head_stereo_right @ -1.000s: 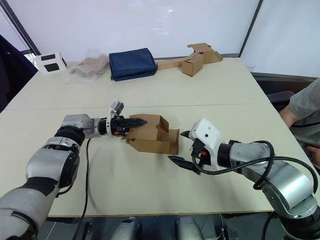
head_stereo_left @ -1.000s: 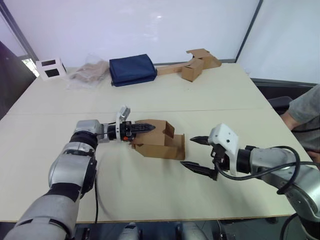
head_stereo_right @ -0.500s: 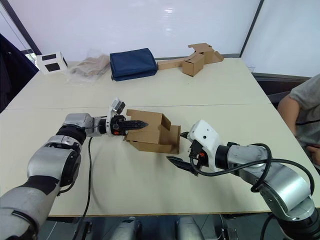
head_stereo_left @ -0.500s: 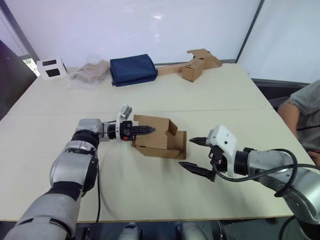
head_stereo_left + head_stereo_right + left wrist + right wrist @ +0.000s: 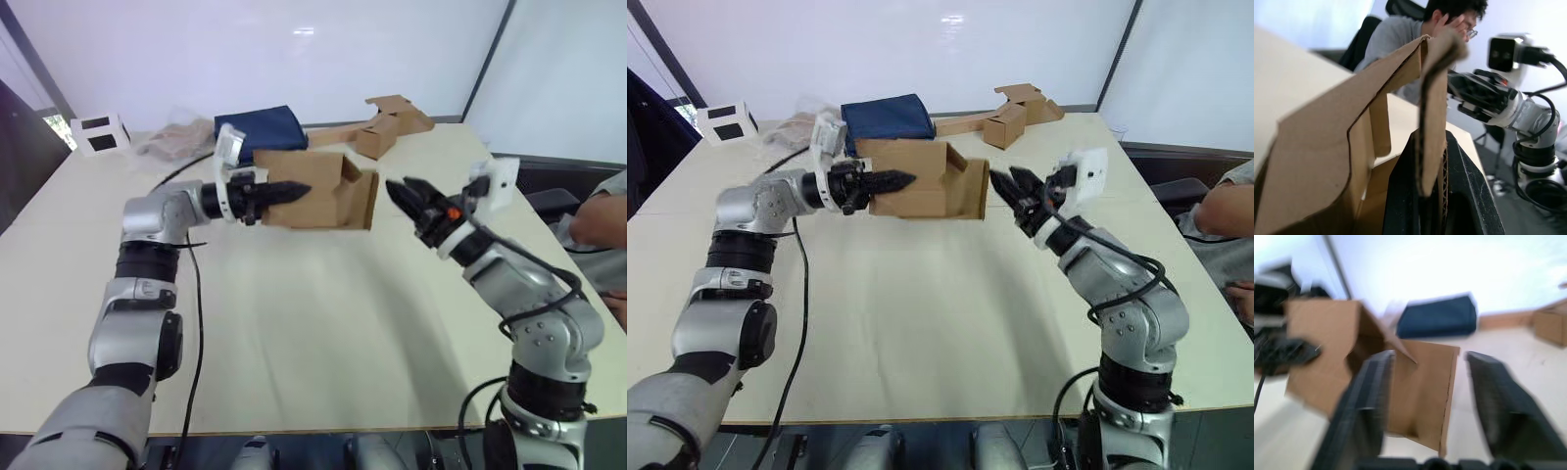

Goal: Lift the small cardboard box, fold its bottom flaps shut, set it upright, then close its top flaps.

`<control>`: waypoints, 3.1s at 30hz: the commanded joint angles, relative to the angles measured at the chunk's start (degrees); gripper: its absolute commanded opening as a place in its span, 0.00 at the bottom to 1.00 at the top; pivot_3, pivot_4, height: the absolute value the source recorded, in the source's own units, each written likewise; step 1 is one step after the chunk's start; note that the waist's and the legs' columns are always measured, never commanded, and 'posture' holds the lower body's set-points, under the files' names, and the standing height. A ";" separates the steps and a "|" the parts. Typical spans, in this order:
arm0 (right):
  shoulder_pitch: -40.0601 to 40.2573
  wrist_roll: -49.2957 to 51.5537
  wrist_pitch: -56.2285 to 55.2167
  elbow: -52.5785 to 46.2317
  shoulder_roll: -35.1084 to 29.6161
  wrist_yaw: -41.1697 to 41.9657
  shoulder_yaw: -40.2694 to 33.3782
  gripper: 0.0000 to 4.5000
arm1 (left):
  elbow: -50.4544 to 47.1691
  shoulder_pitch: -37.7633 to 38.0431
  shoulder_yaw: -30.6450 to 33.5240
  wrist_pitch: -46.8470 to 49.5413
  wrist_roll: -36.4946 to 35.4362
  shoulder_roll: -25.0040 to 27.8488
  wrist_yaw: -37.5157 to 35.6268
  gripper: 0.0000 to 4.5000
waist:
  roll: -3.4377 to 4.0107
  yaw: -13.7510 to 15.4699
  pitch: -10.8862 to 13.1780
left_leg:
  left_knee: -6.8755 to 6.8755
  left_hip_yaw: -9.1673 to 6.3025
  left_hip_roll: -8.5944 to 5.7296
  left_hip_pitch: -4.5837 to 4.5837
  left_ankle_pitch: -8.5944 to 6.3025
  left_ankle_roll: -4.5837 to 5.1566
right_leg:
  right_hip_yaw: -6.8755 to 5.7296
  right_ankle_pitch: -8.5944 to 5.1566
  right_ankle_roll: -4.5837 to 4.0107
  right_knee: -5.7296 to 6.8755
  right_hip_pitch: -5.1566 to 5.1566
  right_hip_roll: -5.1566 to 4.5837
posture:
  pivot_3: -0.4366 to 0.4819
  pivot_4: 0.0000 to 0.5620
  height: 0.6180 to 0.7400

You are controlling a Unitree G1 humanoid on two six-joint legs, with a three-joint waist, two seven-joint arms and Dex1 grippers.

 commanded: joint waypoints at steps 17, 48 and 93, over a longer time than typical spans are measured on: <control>-7.29 -0.70 -6.52 6.28 1.20 7.90 10.06 0.01 | -9.87 1.39 0.33 1.74 -6.29 1.61 3.67 0.00 | 0.01 -1.41 0.00 | -0.05 0.00 0.00 -0.01 0.14 -0.24 | 0.01 0.00 0.00 0.03 -0.07 0.02 | 0.48 0.27 1.00; -5.56 -1.85 -6.54 2.53 1.62 10.80 16.74 0.01 | -13.96 4.09 -3.86 3.78 -8.52 4.84 0.04 0.00 | 0.01 -1.27 0.00 | -0.06 0.00 -0.01 -0.02 0.15 -0.26 | 0.02 0.00 0.00 0.03 -0.08 0.02 | 0.48 0.27 1.00; 2.81 -5.25 -10.97 5.05 -11.98 22.19 14.38 0.01 | -16.55 1.94 -5.37 -2.85 -6.65 4.79 2.54 0.00 | -0.01 -1.19 0.02 | -0.03 0.00 -0.01 -0.03 -0.01 0.03 | 0.01 -0.01 0.00 -0.07 -0.01 0.02 | 0.48 0.27 1.00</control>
